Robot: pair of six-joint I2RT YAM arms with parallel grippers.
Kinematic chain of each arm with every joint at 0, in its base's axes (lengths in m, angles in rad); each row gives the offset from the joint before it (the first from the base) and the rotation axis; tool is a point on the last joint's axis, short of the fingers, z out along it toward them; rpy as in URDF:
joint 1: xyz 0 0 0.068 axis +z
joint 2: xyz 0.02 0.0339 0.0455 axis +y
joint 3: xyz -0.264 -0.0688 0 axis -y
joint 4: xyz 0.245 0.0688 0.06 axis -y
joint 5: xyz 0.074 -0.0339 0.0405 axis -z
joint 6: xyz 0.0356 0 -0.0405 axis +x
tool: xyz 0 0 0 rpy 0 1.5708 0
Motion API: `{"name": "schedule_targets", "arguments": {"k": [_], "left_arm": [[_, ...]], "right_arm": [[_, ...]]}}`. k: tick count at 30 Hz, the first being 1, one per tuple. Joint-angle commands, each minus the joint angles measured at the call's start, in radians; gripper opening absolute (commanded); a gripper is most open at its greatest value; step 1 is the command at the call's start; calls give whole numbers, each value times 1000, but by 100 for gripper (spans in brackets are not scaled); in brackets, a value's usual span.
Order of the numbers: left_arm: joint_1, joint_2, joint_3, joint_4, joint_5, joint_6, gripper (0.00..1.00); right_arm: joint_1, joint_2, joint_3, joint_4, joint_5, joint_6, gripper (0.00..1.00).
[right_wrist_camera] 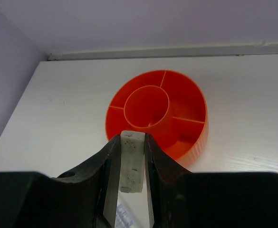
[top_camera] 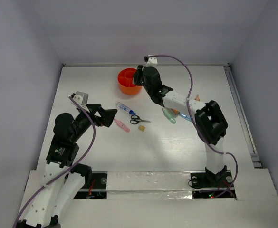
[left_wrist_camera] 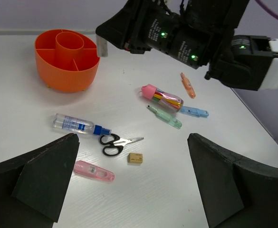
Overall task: Sort the stationery into containers
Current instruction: Place the stationery in the storage box.
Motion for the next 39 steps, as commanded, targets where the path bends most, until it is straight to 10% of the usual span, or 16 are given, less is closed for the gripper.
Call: {"name": "schedule_targets", "arguments": {"k": [1,17,39], "left_arm": [[-5,4,21,22,-6,2,99],[-5,18,24,29,5,4,99],[13,1,21,35,9,2,99]], "right_arm": [[0,55,70,194,92,-9,7],[-47,214,141,268,200,60,8],[-47,122,67,237,104,58,56]]}}
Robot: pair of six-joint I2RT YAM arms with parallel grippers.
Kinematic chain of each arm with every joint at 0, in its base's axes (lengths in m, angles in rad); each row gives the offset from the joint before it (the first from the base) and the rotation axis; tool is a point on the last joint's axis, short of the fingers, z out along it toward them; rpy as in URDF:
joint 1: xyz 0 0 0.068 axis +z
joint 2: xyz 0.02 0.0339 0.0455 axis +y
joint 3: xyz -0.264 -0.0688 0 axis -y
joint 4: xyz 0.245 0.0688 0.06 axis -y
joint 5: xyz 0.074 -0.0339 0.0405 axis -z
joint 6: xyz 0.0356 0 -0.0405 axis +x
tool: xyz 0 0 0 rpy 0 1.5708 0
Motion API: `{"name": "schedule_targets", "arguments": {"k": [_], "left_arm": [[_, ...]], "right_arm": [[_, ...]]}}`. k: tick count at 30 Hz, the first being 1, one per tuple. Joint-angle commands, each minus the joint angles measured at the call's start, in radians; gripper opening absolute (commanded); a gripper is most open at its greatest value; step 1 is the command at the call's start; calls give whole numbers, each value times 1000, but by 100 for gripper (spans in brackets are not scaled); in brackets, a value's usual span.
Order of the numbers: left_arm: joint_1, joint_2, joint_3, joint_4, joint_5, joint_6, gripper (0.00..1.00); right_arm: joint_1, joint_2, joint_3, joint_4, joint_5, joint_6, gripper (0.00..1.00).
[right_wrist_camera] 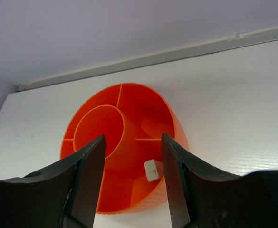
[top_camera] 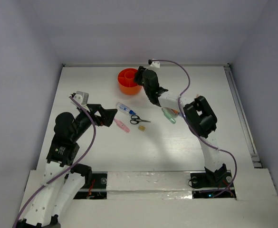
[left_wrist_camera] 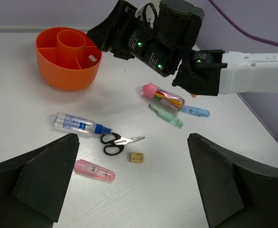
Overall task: Sort the stationery into containers
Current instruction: Place the stationery in the storage box.
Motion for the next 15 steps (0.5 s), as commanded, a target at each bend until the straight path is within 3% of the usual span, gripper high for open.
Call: {"name": "schedule_targets", "arguments": {"k": [1,3,4,7,11,13,15], "left_arm": [[10,-12,19,35,12,2,99],[10,-13,19,33,13,1,99],[19,-12,19,32,13,1,99],[19,-12,19,33,18,1,99],[28,-15,19,41,35,-1,99],[28,-16,19,45,36,-1,99],[39,-19,19,44,38,-1,99]], "right_arm": [[3,-124,-6,24,-31,-30,56],[3,-170,-67,17,-90,-58,50],[3,-234,-100,-2,-118,-68,42],[3,-338,-248,-84,-317,-150,31],[3,-458,-344,-363,-657,-312,32],[3,-475,-383,-513,-742,-360,34],[34,-496,-422,-555,-776,-441,40]]}}
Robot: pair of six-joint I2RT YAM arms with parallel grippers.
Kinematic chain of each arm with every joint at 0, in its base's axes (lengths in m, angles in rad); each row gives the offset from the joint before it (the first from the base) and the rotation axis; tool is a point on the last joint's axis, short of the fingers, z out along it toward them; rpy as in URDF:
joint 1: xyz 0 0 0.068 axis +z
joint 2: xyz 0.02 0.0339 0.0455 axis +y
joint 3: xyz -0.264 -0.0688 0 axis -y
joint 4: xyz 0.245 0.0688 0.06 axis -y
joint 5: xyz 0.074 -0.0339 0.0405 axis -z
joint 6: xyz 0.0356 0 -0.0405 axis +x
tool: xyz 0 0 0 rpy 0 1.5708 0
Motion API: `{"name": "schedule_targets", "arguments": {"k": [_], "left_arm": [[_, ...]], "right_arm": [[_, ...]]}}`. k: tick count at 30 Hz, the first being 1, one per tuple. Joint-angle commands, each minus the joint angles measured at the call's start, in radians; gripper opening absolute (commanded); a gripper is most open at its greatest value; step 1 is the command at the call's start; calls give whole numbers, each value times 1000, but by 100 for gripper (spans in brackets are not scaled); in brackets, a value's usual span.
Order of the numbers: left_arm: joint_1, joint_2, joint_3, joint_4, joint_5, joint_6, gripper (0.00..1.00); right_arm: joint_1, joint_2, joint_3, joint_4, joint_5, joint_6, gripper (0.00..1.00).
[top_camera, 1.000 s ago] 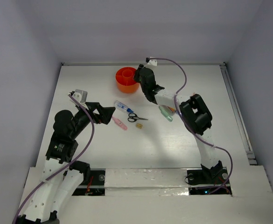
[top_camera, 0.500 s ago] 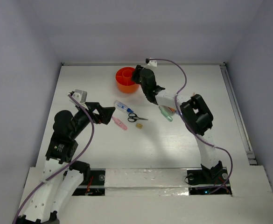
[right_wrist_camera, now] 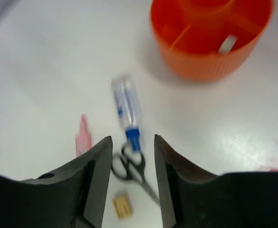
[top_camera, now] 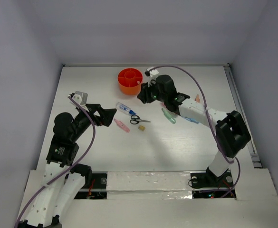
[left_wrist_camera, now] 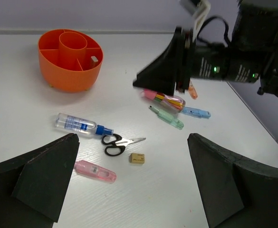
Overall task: Sort the stationery into containers
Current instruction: Place the stationery in the storage box, then pick up the stationery from the center of the board.
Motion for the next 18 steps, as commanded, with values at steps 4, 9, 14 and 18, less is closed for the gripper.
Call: {"name": "schedule_targets", "arguments": {"k": [4,9,14,18], "left_arm": [[17,-10,19,46,32,0,99],[26,-3,18,43,41,0,99],[26,-7,18,43,43,-2,99],[26,-9,16,43,44,0,99]], "right_arm": [[39,14,-100,-334,-155,-184,63],[52,79,-55,-421,-111,-228,64],[104,150,-20,-457,-114,-254,65],[125,190,5,-451,-98,-251,66]]}}
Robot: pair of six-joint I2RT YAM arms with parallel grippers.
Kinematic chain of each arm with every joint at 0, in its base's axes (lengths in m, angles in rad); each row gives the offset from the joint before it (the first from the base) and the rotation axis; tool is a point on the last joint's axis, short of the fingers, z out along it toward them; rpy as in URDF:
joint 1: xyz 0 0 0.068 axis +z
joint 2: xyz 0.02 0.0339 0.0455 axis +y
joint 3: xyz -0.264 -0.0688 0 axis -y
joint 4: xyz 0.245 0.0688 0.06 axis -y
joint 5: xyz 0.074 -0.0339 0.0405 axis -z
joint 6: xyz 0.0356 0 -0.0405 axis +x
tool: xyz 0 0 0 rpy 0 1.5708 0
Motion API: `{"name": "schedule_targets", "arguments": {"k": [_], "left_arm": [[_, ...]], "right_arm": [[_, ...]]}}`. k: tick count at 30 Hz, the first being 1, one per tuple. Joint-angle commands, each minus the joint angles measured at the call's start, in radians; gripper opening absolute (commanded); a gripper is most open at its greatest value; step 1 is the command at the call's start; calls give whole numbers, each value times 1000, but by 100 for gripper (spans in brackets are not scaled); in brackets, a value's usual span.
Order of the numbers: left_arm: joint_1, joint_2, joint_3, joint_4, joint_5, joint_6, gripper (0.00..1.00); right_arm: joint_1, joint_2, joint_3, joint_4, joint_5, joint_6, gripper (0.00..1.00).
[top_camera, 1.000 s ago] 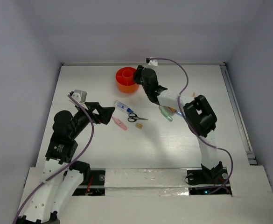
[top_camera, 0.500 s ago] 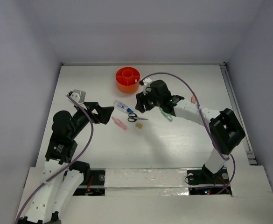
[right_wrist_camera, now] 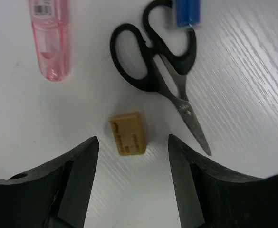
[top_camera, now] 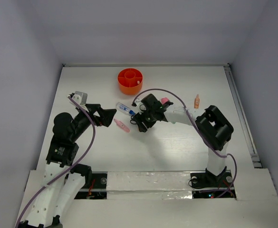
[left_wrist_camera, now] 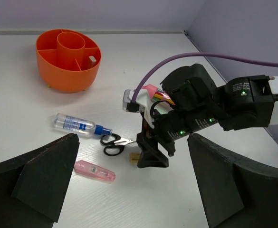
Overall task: Sort the stationery into containers
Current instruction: Pick up the stationery from the center of the board.
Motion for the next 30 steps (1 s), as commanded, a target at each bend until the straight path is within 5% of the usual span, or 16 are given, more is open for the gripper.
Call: {"name": "schedule_targets", "arguments": {"k": [1,5,7,13,20,30], "left_arm": [[9,-4,16,43,18,-2,99],[9,-3,16,44,23,-2,99],[9,-3,16,44,23,-2,99],[9,-4,16,44,25,-2,99],[9,-3,16,46,29,-3,99],[-9,0,19,40,21,-2,99]], "right_arm": [[20,20,61,-16,7,-24,66],[52,34,66,-9,45,-19,59],[63,46,70,-9,91,-13,39],[63,-7,58,54,221,19,12],[-29,-78,135,255,261,189,10],[-155,138,489,422,359,390,11]]}}
